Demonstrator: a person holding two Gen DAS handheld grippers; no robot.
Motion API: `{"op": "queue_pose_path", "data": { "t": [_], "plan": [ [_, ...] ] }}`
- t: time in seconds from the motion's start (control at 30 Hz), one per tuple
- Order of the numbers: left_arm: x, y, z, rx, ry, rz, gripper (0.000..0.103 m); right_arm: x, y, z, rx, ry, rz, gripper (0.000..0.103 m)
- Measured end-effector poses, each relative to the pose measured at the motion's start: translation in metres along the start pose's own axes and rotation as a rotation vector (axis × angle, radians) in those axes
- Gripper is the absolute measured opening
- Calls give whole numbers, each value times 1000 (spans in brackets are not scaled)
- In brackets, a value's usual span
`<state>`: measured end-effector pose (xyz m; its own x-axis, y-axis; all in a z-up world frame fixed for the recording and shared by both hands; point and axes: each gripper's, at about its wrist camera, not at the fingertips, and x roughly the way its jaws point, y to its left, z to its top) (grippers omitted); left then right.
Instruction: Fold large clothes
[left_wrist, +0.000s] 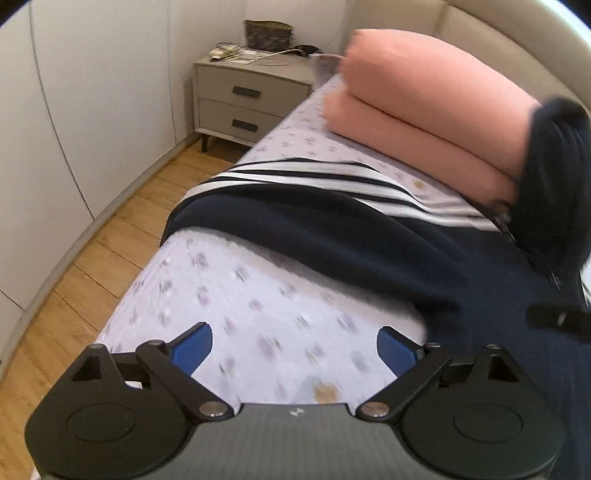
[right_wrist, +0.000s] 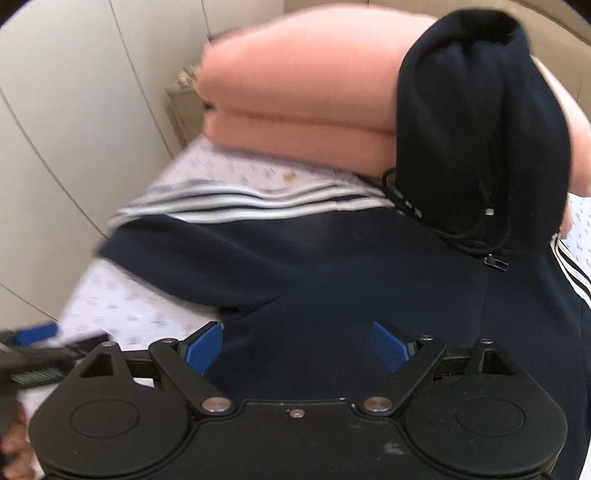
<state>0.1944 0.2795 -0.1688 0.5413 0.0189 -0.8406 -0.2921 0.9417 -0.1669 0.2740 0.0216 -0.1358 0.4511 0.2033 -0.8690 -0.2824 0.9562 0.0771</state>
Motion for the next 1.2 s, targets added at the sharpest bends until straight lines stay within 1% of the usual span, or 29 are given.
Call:
{"op": "queue_pose_path", "data": {
  "t": [0.07, 0.13, 0.23, 0.3, 0.33, 0.37, 0.4, 0.43, 0.47, 0.5, 0.53, 0.57, 0.6, 0.63, 0.67, 0.73, 0.77, 0.8, 0.87, 0.9, 0.93, 0.97, 1.0, 1.03, 1.07, 1.1, 1.13, 1.17, 1.2],
  "plan": [
    [20, 19, 12, -63, 4, -28, 96, 30, 3, 8, 11, 35, -35, 103],
    [39, 40, 22, -155, -5, -83, 95, 50, 0, 10, 39, 48, -43, 103],
    [78, 70, 40, -293, 32, -154, 92, 77, -1, 18, 70, 50, -72, 103],
    [90, 79, 51, -327, -22, -173, 93, 97, -2, 21, 107, 70, -87, 103],
    [93, 80, 57, -314, -58, -166, 88, 107, -4, 22, 132, 85, -79, 103],
    [99, 78, 64, -272, -86, -142, 63, 116, -5, 22, 158, 96, -70, 103],
    [106, 76, 68, -240, -80, -90, 47, 121, -6, 21, 182, 92, -75, 103],
    [109, 76, 69, -226, -78, -67, 40, 120, -6, 20, 195, 73, -82, 103],
    [106, 80, 67, -231, -98, -92, 30, 119, -6, 17, 210, 59, -85, 103],
    [102, 82, 65, -219, -102, -103, 24, 117, -6, 13, 216, 37, -87, 103],
    [98, 85, 62, -204, -100, -120, 14, 115, -4, 9, 204, 19, -89, 103],
    [94, 88, 58, -198, -95, -131, 9, 113, -1, 5, 159, 15, -92, 103],
    [90, 92, 53, -197, -78, -131, 7, 111, 1, 3, 122, 16, -89, 103],
    [86, 93, 48, -201, -52, -126, 2, 109, 2, 1, 101, 24, -83, 103],
    [83, 97, 45, -212, -21, -124, 2, 108, 2, 0, 97, 35, -78, 103],
    [77, 105, 38, -236, 7, -148, 3, 105, -1, -4, 124, 58, -69, 103],
    [74, 110, 37, -266, 13, -182, 7, 103, -3, -6, 133, 63, -63, 103],
    [76, 116, 38, -319, 13, -257, 12, 101, -3, -9, 132, 58, -61, 103],
    [87, 117, 44, -361, 36, -358, 45, 101, -5, -14, 131, 38, -64, 103],
    [94, 114, 50, -361, 39, -366, 46, 102, -4, -15, 133, 26, -70, 103],
    [97, 111, 53, -362, 16, -351, 45, 102, -4, -18, 144, 7, -77, 103],
    [102, 108, 58, -360, -23, -335, 41, 102, -3, -20, 160, -15, -85, 103],
    [105, 105, 62, -347, -52, -303, 34, 101, 0, -22, 172, -32, -97, 103],
    [111, 102, 66, -340, -71, -250, 12, 100, 2, -22, 181, -42, -114, 103],
    [113, 104, 66, -374, -84, -246, 9, 100, 6, -20, 187, -45, -130, 103],
    [106, 106, 63, -404, -95, -249, 7, 100, 9, -17, 189, -37, -136, 103],
    [93, 105, 62, -399, -118, -242, 7, 98, 10, -15, 187, -28, -127, 100],
    [73, 104, 59, -373, -159, -242, 7, 93, 13, -10, 188, -27, -98, 99],
    [53, 104, 52, -351, -189, -262, 7, 88, 13, -9, 199, -47, -69, 99]
  ]
}}
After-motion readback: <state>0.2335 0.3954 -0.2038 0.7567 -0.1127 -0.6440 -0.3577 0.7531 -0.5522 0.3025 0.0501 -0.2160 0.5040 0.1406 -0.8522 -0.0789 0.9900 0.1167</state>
